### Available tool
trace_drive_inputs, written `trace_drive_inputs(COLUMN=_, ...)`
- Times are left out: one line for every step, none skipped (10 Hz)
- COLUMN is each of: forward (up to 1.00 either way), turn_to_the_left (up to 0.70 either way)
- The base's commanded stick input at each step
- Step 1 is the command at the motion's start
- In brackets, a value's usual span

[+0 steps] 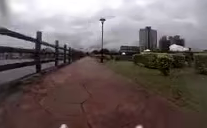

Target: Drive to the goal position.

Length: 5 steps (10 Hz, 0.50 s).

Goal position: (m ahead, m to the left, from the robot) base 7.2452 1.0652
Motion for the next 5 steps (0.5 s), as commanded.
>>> trace_drive_inputs(forward=0.85, turn_to_the_left=0.01)
trace_drive_inputs(forward=0.85, turn_to_the_left=0.01)
trace_drive_inputs(forward=0.85, turn_to_the_left=0.01)
trace_drive_inputs(forward=0.85, turn_to_the_left=0.01)
trace_drive_inputs(forward=0.85, turn_to_the_left=0.01)
